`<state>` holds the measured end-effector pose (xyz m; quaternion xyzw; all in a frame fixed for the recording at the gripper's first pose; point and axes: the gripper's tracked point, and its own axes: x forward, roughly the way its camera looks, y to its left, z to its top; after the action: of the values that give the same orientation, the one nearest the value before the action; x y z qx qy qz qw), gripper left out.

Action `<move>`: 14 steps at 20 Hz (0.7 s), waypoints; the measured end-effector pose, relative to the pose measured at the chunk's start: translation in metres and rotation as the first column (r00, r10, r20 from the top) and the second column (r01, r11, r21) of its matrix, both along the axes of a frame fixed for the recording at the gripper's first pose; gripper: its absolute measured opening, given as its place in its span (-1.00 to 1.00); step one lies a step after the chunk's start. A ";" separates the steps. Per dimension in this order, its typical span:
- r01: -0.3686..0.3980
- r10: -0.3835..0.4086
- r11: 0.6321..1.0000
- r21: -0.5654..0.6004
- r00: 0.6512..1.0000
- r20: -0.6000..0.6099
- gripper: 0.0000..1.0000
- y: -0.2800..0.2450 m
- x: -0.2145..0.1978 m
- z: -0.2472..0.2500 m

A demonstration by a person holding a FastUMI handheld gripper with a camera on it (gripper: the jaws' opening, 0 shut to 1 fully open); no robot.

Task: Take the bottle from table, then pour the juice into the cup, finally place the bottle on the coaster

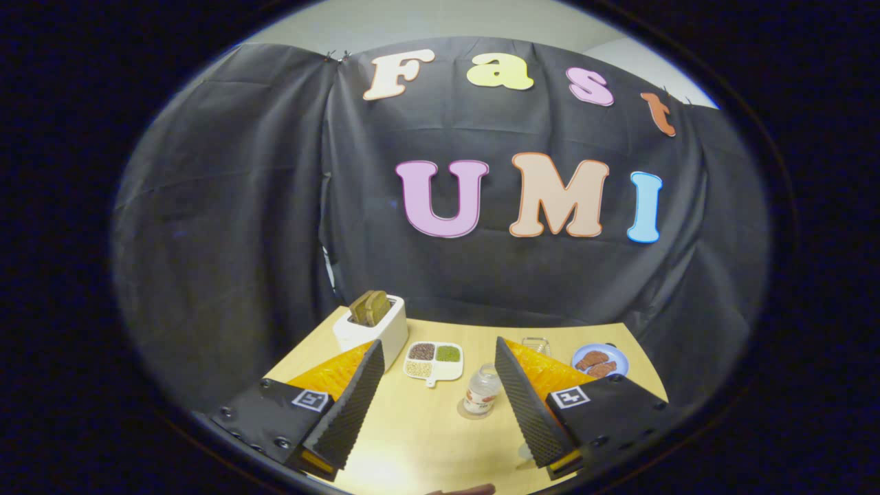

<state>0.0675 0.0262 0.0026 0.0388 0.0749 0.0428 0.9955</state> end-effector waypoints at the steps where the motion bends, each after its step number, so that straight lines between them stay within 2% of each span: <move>1: -0.007 0.007 1.000 0.005 1.000 0.011 1.00 -0.001 -0.004 0.003; 6: -0.022 0.020 0.999 0.038 0.999 0.050 1.00 -0.004 -0.020 0.016; 14: -0.037 0.034 0.998 0.060 0.998 0.054 1.00 0.003 -0.023 0.009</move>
<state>0.0444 0.0288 0.0120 0.0665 0.0480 0.0639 0.9946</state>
